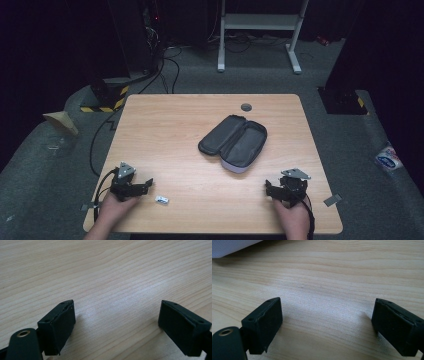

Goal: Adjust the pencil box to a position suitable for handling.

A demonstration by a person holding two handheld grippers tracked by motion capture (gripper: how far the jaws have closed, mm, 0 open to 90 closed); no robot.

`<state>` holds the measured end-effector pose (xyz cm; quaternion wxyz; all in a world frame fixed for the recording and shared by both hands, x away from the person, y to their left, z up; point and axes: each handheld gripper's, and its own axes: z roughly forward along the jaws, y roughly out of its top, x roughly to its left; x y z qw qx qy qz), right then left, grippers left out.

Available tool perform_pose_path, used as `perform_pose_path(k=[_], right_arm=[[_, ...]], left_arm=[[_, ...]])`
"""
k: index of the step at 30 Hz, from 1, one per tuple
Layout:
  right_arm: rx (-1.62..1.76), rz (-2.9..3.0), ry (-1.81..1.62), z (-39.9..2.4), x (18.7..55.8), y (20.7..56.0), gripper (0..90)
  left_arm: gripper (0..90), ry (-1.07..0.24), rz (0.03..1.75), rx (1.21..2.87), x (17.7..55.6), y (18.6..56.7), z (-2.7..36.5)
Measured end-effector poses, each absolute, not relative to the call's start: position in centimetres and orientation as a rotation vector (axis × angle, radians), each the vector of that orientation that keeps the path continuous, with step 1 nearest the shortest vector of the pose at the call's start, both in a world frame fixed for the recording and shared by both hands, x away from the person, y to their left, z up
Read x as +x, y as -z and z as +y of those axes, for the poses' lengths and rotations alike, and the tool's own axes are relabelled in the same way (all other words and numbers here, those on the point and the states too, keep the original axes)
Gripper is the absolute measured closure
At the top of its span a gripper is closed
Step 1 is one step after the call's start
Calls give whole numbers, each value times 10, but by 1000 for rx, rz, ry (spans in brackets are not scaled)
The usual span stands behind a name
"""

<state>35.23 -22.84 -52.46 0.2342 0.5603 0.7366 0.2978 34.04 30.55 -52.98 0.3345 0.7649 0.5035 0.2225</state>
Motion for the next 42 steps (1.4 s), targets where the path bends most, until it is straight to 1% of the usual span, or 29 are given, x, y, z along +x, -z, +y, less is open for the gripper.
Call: perform_pose_path(k=[28, 32, 42], right_arm=[[1518, 2042, -828, -229, 352, 525, 100], [1519, 2035, -834, -229, 351, 524, 123], [1505, 2024, -858, -231, 349, 521, 136]], left_arm=[[143, -582, 1319, 1995, 341, 530, 306], [143, -582, 1319, 1995, 341, 530, 306], [141, -582, 1319, 1995, 341, 530, 306]])
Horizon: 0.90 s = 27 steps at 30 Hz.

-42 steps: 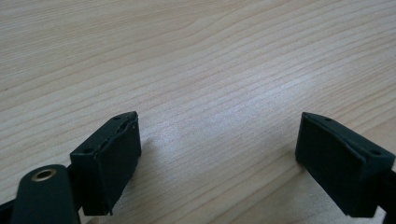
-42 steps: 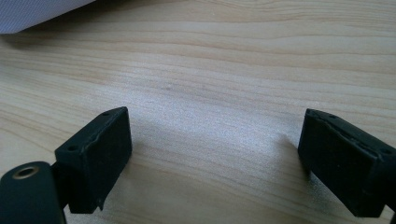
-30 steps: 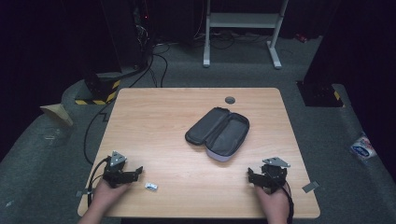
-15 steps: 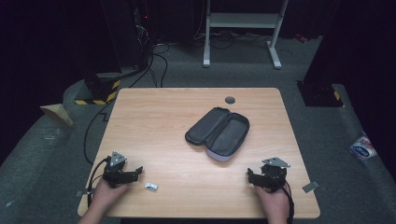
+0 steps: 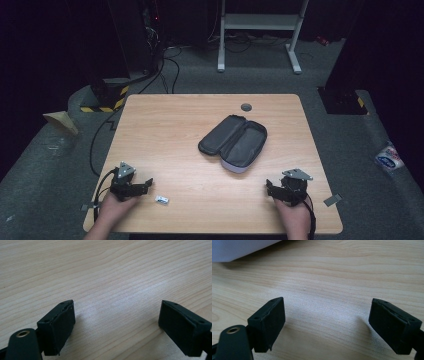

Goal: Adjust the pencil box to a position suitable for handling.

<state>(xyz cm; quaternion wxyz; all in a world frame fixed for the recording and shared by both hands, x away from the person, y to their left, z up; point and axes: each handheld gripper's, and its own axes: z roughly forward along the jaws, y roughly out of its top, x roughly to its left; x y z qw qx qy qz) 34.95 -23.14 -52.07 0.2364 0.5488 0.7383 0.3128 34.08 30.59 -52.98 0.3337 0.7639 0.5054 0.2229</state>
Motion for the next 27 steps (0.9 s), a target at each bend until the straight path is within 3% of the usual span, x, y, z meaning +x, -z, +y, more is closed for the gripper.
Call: perform_pose_path(k=[27], right_arm=[[1431, 2011, -948, -220, 342, 500, 226]], left_arm=[[141, -583, 1321, 1998, 340, 530, 306]])
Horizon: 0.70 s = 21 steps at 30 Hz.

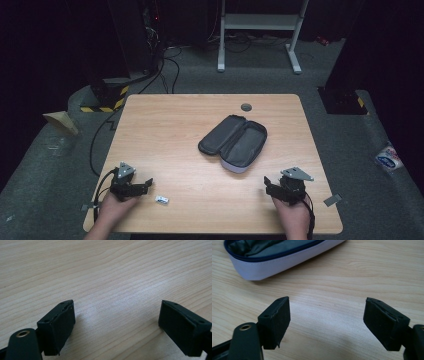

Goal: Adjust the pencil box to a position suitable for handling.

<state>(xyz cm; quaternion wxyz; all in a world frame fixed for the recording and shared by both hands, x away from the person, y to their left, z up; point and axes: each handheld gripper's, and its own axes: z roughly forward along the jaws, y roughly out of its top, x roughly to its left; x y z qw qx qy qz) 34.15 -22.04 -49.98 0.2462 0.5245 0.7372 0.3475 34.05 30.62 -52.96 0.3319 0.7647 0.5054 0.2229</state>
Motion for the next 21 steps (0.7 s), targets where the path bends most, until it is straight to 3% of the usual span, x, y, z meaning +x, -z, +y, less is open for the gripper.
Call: perform_pose_path(k=[21], right_arm=[[1273, 2064, -1114, -163, 357, 470, 316]], left_arm=[[141, -584, 1321, 1999, 340, 530, 306]])
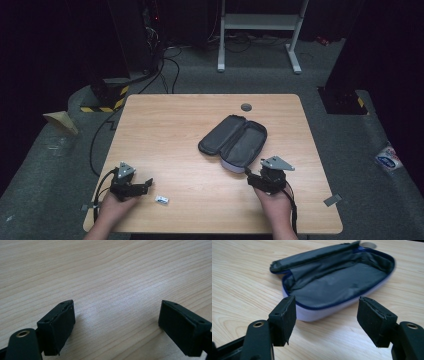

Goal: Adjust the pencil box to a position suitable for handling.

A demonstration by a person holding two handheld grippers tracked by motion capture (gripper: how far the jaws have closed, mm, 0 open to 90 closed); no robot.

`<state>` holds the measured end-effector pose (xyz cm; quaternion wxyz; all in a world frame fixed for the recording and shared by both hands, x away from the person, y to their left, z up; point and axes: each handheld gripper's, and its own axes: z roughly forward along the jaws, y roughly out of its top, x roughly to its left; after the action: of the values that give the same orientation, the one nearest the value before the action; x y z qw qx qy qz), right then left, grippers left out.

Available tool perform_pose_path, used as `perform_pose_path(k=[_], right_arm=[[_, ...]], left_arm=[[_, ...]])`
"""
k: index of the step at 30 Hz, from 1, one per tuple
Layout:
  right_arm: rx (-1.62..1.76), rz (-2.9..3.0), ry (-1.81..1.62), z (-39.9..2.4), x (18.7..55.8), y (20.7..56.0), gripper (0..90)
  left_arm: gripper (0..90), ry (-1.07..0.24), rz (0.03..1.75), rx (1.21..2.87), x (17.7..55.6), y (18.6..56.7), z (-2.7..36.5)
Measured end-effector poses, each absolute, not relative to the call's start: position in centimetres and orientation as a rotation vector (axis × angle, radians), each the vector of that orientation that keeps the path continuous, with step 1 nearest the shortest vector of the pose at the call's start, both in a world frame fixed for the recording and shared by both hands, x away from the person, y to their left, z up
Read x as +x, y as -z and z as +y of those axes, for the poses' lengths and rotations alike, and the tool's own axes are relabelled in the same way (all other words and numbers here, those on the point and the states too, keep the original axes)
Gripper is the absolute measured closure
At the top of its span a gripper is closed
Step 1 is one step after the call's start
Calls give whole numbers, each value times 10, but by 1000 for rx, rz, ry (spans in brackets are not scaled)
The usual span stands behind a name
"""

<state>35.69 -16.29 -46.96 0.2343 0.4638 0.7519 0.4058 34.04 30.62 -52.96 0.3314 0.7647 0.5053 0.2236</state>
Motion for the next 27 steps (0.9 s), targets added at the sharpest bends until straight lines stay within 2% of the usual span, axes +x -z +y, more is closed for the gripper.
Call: perform_pose_path(k=[5, 18, 27], right_arm=[[1269, 2098, -1111, -149, 365, 471, 334], [1182, 2215, -1081, -117, 379, 488, 515], [1112, 2256, -1087, -99, 374, 498, 825]], left_arm=[[143, -585, 1327, 1994, 340, 530, 306], [144, -584, 1318, 1998, 341, 530, 307], [146, -584, 1323, 1995, 341, 530, 306]])
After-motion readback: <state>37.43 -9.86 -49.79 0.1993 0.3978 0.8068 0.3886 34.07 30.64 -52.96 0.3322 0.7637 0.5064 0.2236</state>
